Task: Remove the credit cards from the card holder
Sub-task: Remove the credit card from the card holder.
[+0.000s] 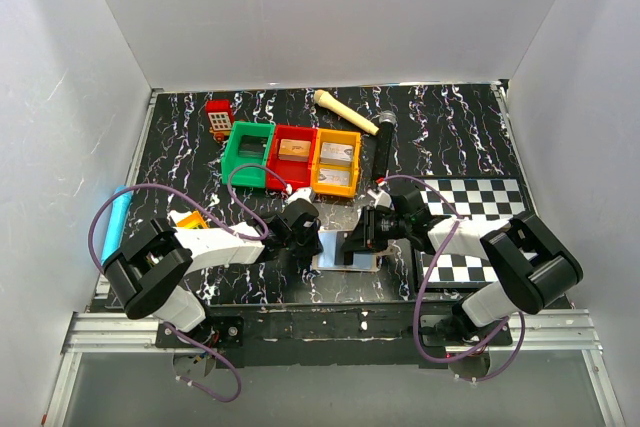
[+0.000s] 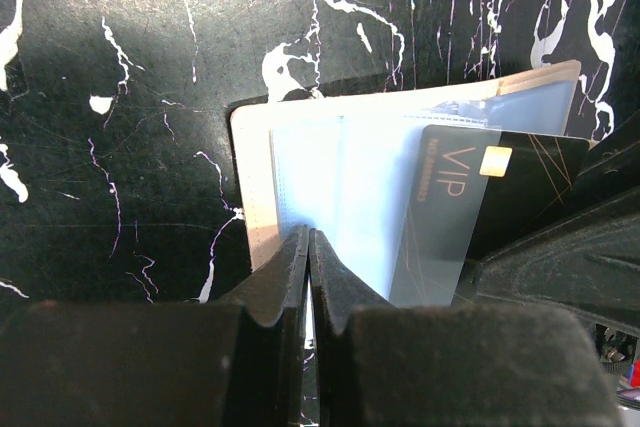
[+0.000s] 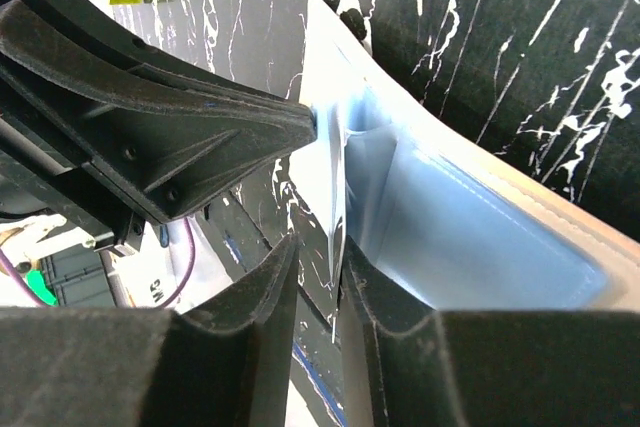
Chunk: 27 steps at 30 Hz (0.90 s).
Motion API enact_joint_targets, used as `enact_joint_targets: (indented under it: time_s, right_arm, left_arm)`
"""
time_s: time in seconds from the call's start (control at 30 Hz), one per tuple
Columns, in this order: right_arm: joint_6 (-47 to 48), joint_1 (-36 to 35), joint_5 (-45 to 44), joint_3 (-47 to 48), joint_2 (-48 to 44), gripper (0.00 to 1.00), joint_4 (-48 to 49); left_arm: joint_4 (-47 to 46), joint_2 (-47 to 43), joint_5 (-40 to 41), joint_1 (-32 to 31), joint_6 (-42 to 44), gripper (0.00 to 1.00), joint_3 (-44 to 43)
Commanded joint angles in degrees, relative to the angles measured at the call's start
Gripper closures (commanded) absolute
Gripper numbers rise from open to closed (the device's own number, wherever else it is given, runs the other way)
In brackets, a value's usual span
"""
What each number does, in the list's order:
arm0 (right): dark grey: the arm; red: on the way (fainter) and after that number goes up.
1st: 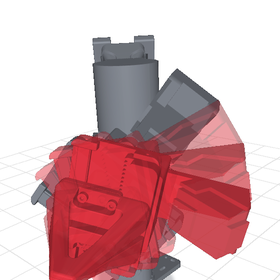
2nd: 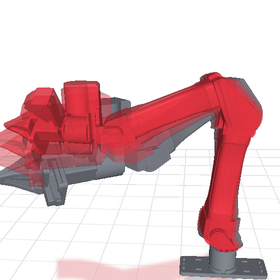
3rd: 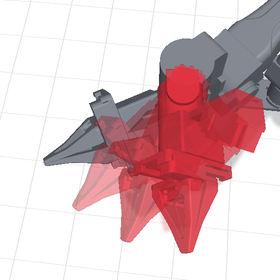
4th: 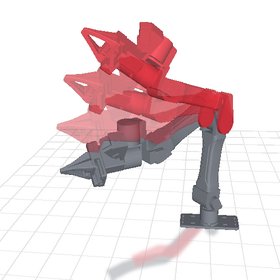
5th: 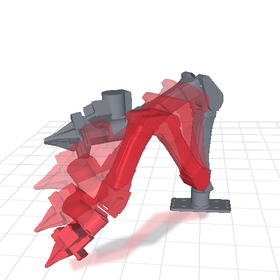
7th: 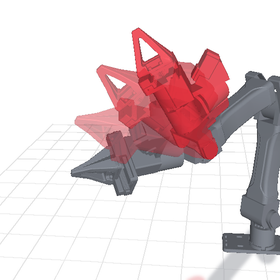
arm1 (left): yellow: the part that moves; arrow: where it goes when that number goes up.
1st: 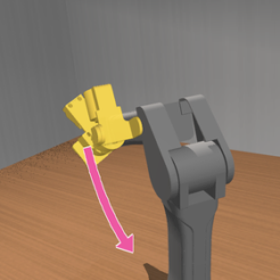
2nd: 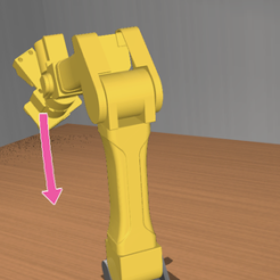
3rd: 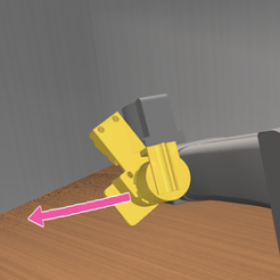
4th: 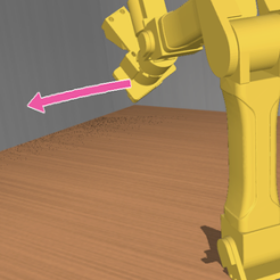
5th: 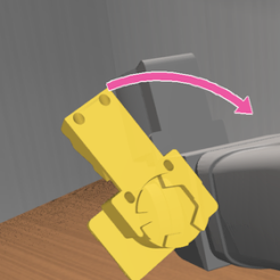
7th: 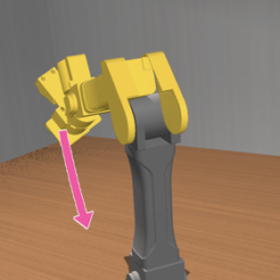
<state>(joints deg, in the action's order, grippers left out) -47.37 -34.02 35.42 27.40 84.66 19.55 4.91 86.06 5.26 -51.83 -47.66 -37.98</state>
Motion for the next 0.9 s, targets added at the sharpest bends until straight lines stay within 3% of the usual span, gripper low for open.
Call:
enact_joint_targets:
  time_s: [0.0, 0.27, 0.5, 0.77, 0.8, 0.87]
  right_arm:
    - [1.1, 0.4, -0.4, -0.2, -1.4, 0.73, -0.1]
    - [2.3, 1.1, -1.4, -0.4, -2.0, 0.83, -2.1]
    - [4.6, 2.8, -2.7, -1.5, -4.2, 0.99, -5.9]
    - [10.1, 5.4, -5.3, -0.2, -11.2, 0.99, -18.1]
    - [11.4, 5.5, -6.7, 0.5, -12.8, 0.99, -21.7]
    - [14.4, 6.0, -8.8, 1.9, -17.6, 0.99, -26.5]
  left_arm:
    - [2.7, -0.1, 0.5, 0.4, 0.5, 1.00, 1.1]
    - [2.0, -0.9, 0.5, 0.4, 0.4, 1.00, 1.9]
    - [1.8, -1.0, 0.6, 0.4, 0.1, 1.00, 2.0]
    - [1.8, -4.9, 1.4, 0.4, 1.0, 1.00, 2.2]
    - [1.9, -6.5, 1.8, 0.4, 1.5, 0.98, 2.0]
    - [2.2, -10.3, 2.3, 0.4, 2.9, 0.79, 1.3]
